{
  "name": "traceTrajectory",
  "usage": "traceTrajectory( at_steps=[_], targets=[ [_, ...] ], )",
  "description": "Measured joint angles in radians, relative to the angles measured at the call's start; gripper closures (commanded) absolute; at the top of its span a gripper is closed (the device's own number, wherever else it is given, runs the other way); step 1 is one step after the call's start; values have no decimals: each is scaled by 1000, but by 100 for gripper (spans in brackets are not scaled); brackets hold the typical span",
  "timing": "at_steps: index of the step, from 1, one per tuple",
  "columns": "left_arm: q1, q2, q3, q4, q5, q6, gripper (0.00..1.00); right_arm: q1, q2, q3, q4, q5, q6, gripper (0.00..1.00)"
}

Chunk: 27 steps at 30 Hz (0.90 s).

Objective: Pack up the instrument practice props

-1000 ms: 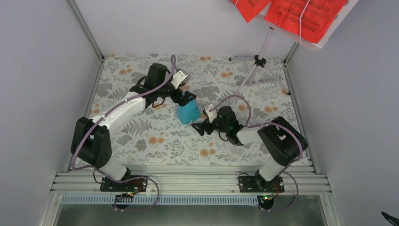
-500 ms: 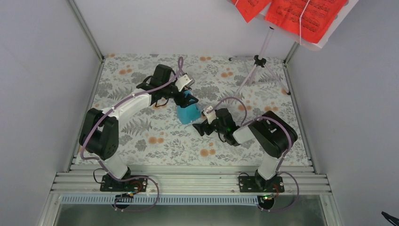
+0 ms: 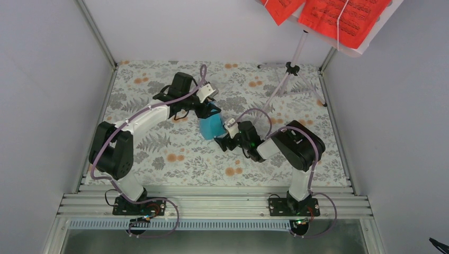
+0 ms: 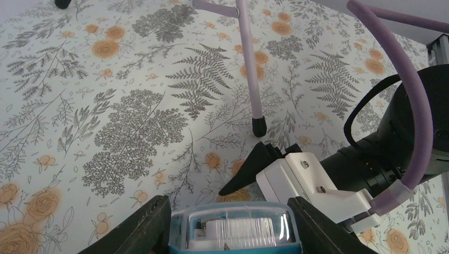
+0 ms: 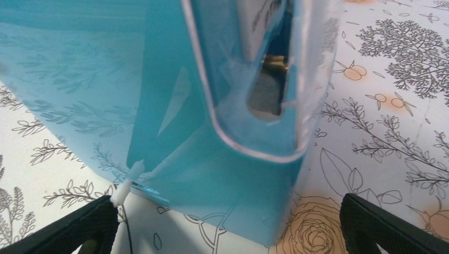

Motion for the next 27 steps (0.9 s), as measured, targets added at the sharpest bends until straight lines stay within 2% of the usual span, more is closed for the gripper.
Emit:
traceTrajectory(
  at_steps=[5,14,20,24,27],
  targets=[
    [0,0,0,3,0,11,51,6,2,6,1,24,-9,8],
    [1,0,0,5,0,22,55,24,2,6,14,53,-15,38],
    [6,6,1,18,-13,17,57,26,2,3,27,90,-7,51],
    [6,6,2,21,-14,16,57,31,2,-2,35,104,-6,53],
    [6,6,2,21,-14,16,57,32,2,-5,41,109,-6,47]
  ],
)
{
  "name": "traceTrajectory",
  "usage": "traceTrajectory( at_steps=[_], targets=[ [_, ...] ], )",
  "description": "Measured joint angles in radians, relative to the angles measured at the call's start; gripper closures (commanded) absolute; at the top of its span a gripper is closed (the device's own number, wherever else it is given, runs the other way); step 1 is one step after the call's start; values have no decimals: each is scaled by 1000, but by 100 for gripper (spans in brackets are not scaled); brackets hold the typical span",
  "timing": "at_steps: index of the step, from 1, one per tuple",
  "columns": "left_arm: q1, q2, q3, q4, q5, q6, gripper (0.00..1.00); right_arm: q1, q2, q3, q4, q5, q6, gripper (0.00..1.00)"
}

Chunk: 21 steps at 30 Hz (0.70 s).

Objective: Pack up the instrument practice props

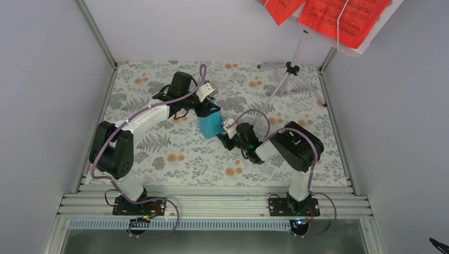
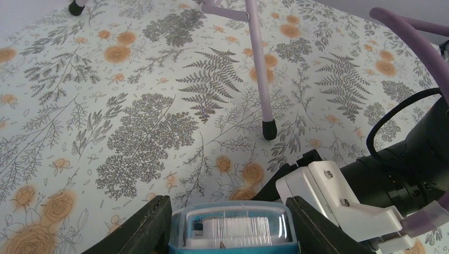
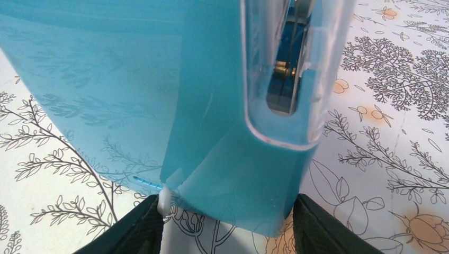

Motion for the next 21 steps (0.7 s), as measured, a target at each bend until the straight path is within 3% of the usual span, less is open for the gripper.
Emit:
traceTrajectory(
  at_steps=[3,6,8,10,15,21],
  targets=[
    [0,0,0,0,0,0,54,0,-2,-4,4,-1,2,29],
    [-1,0,3,-5,1,2,36,0,-20,-24,8,-11,7,14],
    [-2,0,7,-20,-2,5,18,-1,-50,-50,11,-16,9,11],
    [-4,0,6,-50,-11,-1,10,-4,-97,-80,11,-29,18,10],
    [-5,-50,-8,-77,-51,-15,6,-41,-285,-168,25,-92,60,5],
    [-5,-271,-6,-82,-141,-64,3,-171,-456,-175,-39,-208,117,7]
  ],
)
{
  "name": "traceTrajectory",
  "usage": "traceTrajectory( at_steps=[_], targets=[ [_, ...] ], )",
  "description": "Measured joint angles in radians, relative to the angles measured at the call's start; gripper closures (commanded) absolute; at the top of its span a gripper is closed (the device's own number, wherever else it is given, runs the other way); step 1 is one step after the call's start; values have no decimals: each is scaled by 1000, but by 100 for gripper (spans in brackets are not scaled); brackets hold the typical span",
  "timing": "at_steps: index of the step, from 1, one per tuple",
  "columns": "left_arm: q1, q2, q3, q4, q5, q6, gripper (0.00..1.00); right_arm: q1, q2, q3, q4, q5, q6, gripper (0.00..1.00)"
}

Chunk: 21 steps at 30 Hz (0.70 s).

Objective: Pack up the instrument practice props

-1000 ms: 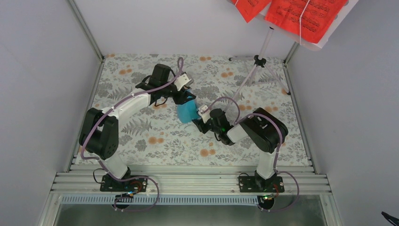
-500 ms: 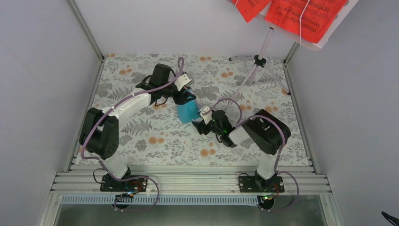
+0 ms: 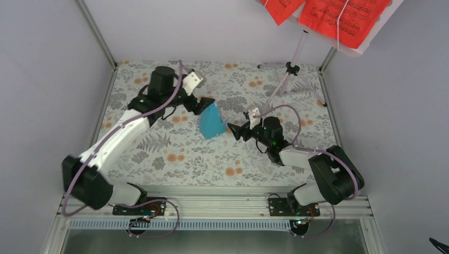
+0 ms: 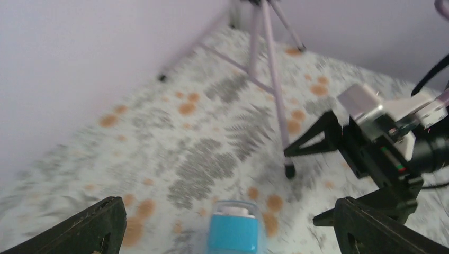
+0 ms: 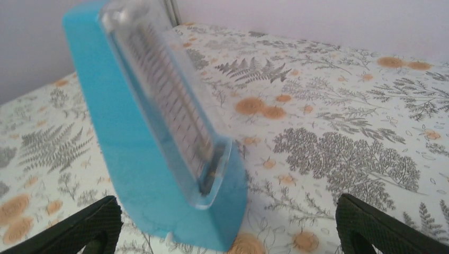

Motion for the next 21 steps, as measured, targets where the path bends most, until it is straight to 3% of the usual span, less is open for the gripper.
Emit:
traceTrajectory(
  at_steps=[6,11,16,21],
  targets=[
    [47,-206,4,10,-273,-122,2,-76,43,169,-141,-113,93,23],
    [91,-333,-130,27,-478,-195,2,-106,162,315,-246,-171,174,42],
    [91,-380,-209,5,-560,-221,2,-101,224,372,-342,-169,196,58],
    [91,-428,-234,-10,-590,-237,1,-65,280,384,-406,-148,184,65]
  ],
)
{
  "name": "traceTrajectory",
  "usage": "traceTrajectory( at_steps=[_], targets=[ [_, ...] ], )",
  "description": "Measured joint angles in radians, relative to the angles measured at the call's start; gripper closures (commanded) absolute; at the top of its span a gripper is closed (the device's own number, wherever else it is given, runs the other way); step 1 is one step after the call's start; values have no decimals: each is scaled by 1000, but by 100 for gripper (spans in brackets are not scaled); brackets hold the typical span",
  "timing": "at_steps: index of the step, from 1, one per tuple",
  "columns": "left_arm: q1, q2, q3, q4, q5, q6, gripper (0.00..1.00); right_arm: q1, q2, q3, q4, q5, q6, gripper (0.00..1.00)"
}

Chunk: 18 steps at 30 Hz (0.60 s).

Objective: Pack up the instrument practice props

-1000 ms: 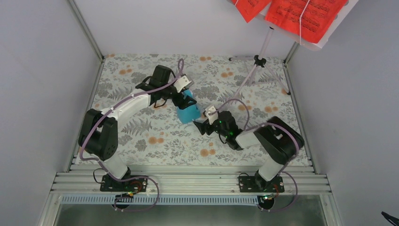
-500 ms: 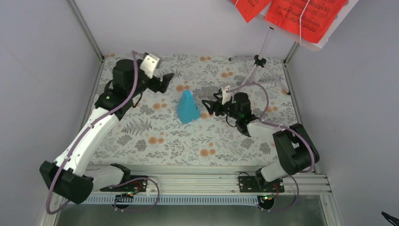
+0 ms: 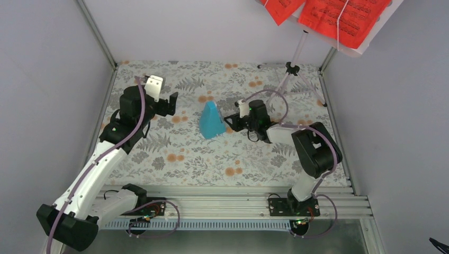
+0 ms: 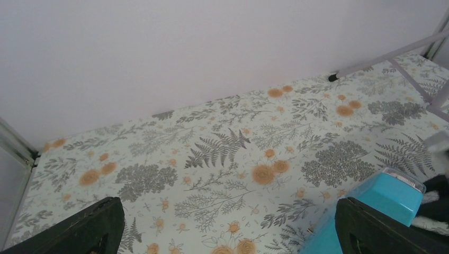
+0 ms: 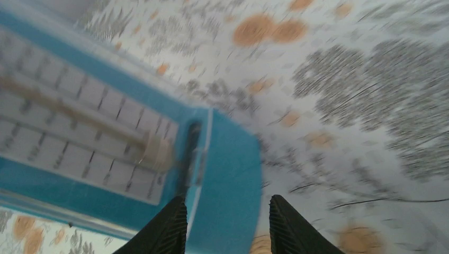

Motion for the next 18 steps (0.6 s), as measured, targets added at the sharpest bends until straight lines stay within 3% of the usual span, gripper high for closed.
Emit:
traceTrajectory(
  at_steps=[13,18],
  targets=[
    [0,-44,-9,2,-39,-11,1,278,64,32,-5,-14,37,64],
    [0,-43,-9,4,-46,-10,1,304,56,20,36,-13,74,55]
  ],
)
